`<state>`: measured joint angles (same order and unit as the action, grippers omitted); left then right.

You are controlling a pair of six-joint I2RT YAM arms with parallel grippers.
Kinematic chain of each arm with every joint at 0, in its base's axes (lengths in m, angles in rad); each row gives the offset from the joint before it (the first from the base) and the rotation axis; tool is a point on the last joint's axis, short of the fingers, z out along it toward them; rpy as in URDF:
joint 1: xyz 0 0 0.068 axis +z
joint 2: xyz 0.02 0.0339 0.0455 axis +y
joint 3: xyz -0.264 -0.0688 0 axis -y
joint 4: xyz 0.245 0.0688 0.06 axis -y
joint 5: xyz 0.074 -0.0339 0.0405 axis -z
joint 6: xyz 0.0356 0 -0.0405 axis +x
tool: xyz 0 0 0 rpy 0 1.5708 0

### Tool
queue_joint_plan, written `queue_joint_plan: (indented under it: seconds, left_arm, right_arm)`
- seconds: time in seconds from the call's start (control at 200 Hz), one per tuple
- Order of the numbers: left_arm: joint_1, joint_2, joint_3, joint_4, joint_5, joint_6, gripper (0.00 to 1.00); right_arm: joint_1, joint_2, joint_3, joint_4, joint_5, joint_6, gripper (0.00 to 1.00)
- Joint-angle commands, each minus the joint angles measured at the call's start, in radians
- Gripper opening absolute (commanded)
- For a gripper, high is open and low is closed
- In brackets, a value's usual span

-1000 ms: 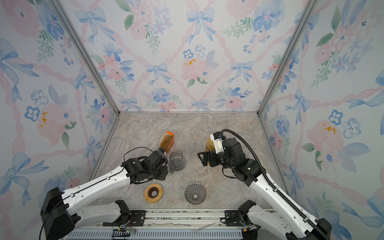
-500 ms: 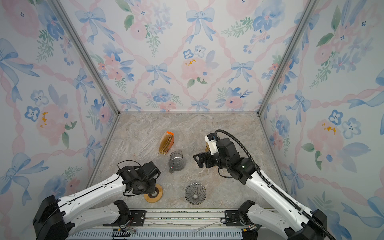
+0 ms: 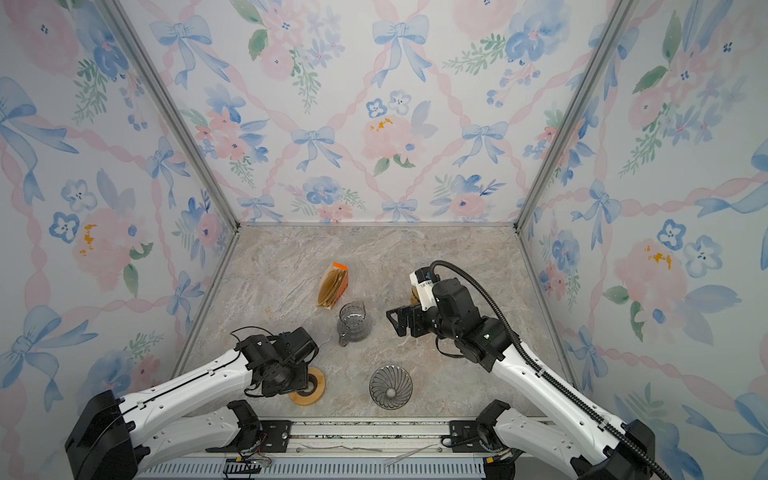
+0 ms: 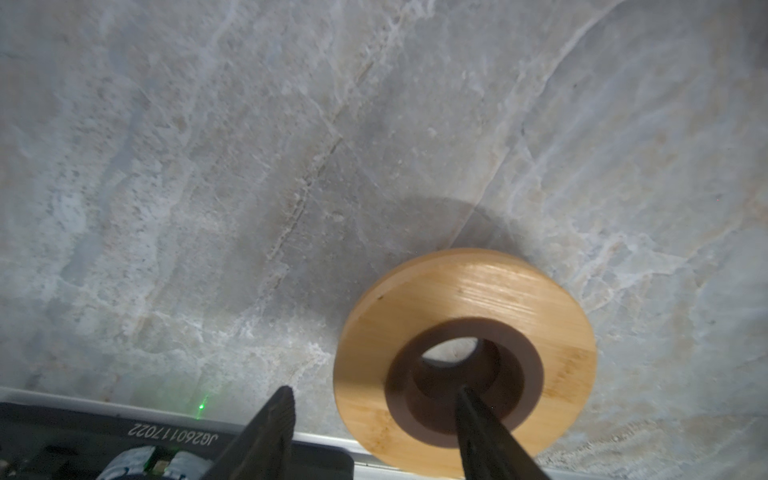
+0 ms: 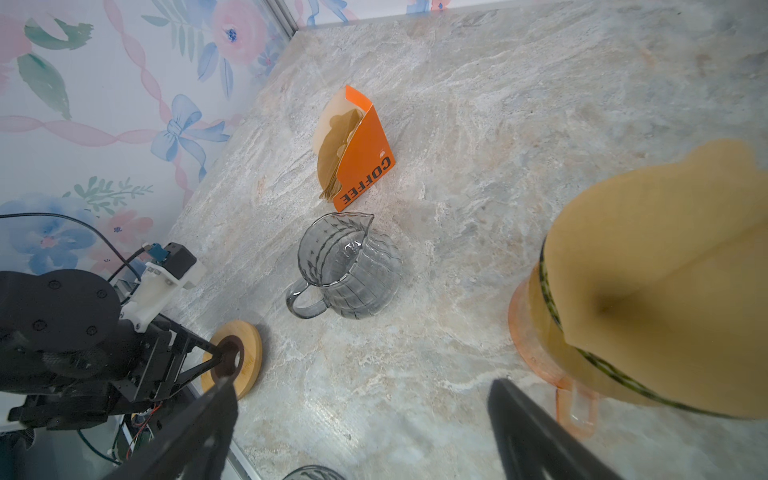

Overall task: Place the coffee filter in the dripper
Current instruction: 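Grasp the bamboo ring through its hole with the left gripper and lift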

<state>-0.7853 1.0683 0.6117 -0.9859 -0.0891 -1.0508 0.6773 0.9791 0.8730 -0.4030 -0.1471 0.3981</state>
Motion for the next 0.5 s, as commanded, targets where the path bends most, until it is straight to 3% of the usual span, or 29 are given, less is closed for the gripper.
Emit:
queue_joint_plan:
  seconds: [0.0,0.495]
  left_arm:
    - [0.013,0.038,-0.011,-0.016,-0.008,0.001,0.62]
    - [0.075,0.07,-0.066,0.11,0.089,0.06,0.52]
  right_arm:
    - [0.012,-0.02,-0.016,0.018,0.012,0.009,0.96]
    - [0.015,-0.028,-0.027,0.016,0.017,0.016,0.96]
